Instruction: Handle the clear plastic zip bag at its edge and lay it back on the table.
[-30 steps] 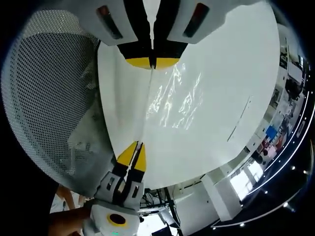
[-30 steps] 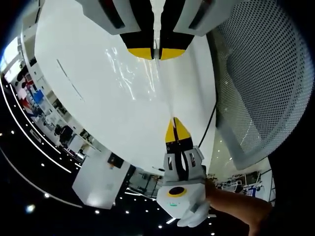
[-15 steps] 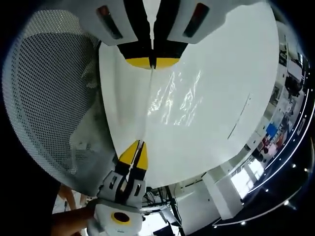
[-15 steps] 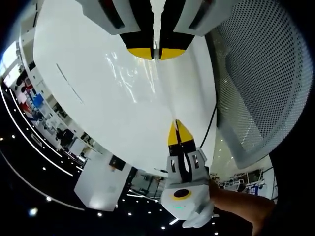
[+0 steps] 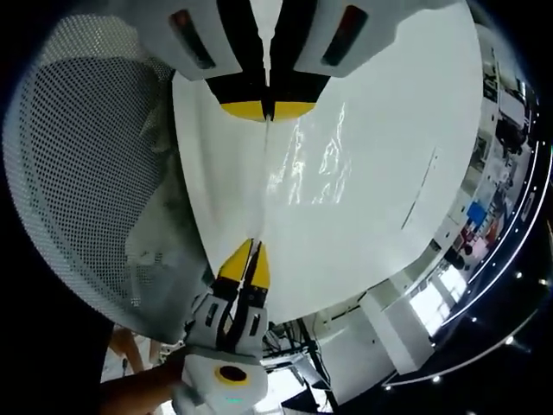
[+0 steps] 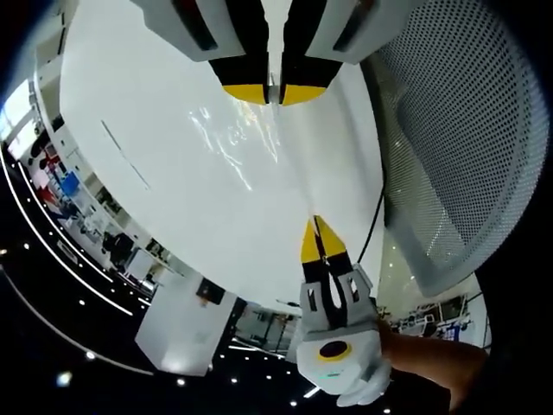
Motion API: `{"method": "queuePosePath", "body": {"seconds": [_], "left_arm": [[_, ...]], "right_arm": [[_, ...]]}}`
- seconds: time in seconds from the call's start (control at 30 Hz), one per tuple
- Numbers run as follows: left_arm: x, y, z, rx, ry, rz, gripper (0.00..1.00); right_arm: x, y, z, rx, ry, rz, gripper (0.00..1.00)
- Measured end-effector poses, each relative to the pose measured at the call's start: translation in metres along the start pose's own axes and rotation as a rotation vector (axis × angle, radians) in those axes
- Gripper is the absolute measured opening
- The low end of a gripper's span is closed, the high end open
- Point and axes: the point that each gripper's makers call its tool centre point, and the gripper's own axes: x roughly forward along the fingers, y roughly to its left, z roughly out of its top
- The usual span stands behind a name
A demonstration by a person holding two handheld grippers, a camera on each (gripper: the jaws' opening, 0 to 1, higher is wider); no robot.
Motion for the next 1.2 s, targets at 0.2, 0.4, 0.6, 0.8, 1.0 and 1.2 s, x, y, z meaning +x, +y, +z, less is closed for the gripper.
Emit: {"method": "queuePosePath", "body": {"seconds": [0.2,0.4,0.6,0.8,1.0,1.2], "left_arm": [[0.002,-0.002,0.001,-0.003,0.005,0.002,0.0],[0.005,-0.006,0.004,-0.008,0.004,-0.003,0.0],[0.005,-0.006,0.005,-0.012,0.003,0.001,0.0],[0.005,-0.006,0.003,-0.012,0.005,0.001,0.0],[0.004,-0.006,0.003,-0.018,0.002,0.003,0.0],[0.004,-0.007,0.004,-0.014,-0.004,-0.001,0.0]], "right_arm": [[-0.006,0.0,0.005,0.032,-0.025,-0.002,0.05],[-0.009,0.005,0.016,0.036,-0.054,0.017,0.06],[-0.009,0.002,0.028,0.024,-0.07,0.018,0.07],[-0.005,-0.002,0.031,0.004,-0.066,0.017,0.06],[0.0,0.0,0.03,-0.007,-0.053,0.032,0.06],[0.005,0.006,0.027,-0.011,-0.045,0.052,0.06]]}}
